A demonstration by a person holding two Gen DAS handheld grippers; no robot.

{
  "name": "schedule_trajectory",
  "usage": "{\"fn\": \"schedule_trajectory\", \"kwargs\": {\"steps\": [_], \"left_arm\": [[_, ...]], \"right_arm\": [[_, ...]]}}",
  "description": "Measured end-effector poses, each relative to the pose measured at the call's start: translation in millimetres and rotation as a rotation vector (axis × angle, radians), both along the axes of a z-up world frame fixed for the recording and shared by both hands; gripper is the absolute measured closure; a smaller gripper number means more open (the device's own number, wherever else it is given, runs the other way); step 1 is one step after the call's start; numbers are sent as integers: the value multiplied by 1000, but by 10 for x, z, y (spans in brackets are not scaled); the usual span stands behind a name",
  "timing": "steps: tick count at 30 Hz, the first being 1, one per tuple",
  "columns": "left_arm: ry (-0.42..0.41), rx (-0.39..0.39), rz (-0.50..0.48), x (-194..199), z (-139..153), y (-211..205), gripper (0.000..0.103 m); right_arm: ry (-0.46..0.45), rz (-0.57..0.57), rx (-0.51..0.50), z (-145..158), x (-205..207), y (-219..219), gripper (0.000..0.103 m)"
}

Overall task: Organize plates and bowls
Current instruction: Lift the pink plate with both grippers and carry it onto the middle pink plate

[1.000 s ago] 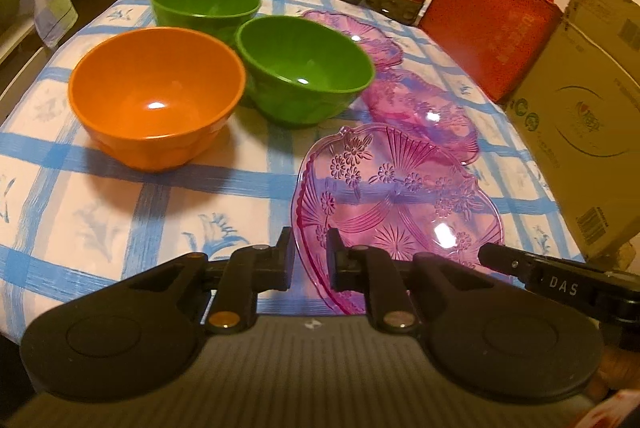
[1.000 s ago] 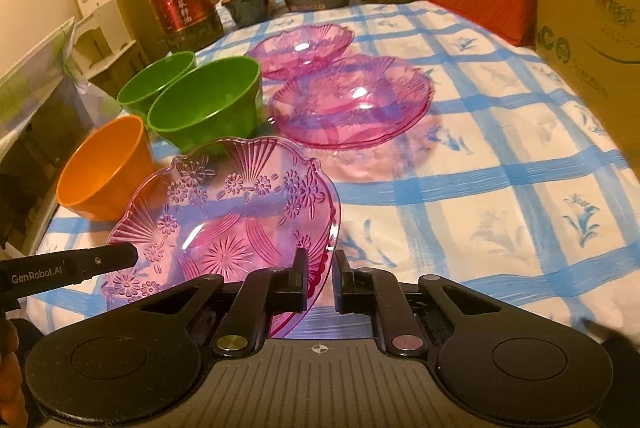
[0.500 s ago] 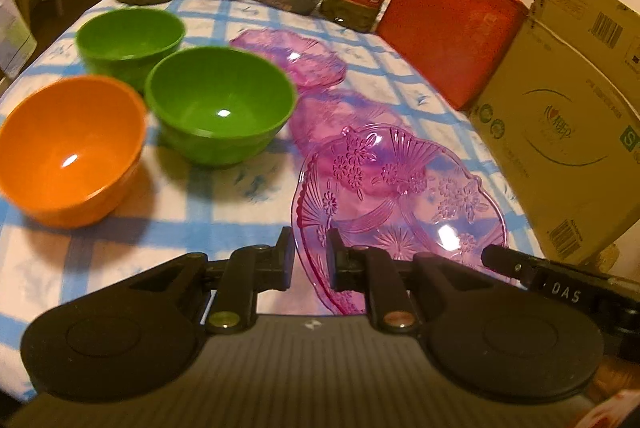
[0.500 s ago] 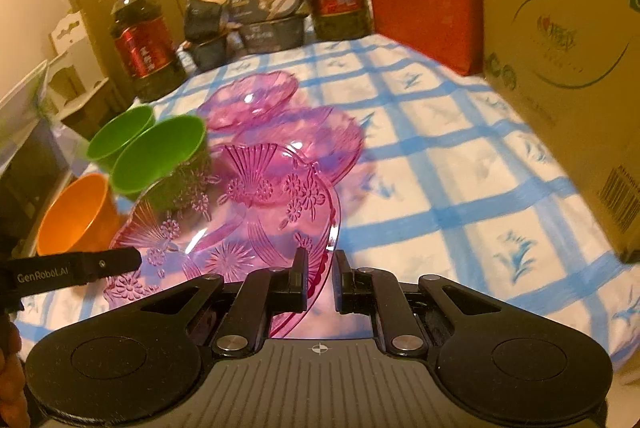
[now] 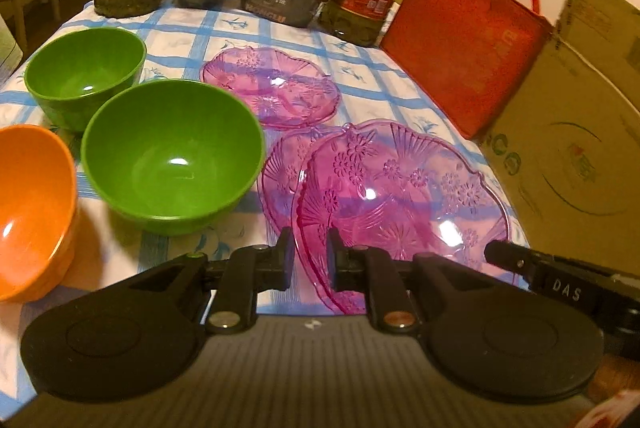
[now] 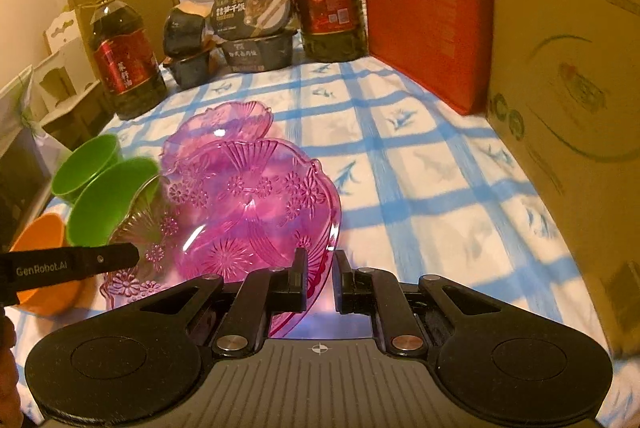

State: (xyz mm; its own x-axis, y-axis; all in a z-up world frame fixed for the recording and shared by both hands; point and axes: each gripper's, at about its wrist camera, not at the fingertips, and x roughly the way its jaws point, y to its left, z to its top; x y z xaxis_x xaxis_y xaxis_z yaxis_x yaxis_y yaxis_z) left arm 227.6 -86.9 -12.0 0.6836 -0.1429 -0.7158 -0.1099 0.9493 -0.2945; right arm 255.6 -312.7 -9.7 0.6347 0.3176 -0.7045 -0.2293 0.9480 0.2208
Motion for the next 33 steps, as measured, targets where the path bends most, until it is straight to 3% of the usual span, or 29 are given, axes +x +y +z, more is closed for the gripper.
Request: {"fn": "schedule_trajectory", "kwargs": {"steps": [11,26,28,29,30,31,33], "left_arm": [[13,41,52,358,-220,-75,89],[26,62,66,453,-305,-69,88],[35,66,61,466,-321,-82,84],[40,70,61,464,-328,-96,74],[42,73,60,458,-333,-109,66],[38,74,62,444,-331,-120,64],[29,78,56,409,-318,-134,64]], "right_arm": [[-14,92,-39,-234,694,84,91],[-16,126,-51,-398,857,148,91],[-21,127,-48,-414,866,164,91],[-31,129,-49,-424,874,171,91],[-38,132,-52,-434,876,177,89],[-43,132,-52,-444,883,180,88],[-39,114,-33,-459,884,150,65]]}}
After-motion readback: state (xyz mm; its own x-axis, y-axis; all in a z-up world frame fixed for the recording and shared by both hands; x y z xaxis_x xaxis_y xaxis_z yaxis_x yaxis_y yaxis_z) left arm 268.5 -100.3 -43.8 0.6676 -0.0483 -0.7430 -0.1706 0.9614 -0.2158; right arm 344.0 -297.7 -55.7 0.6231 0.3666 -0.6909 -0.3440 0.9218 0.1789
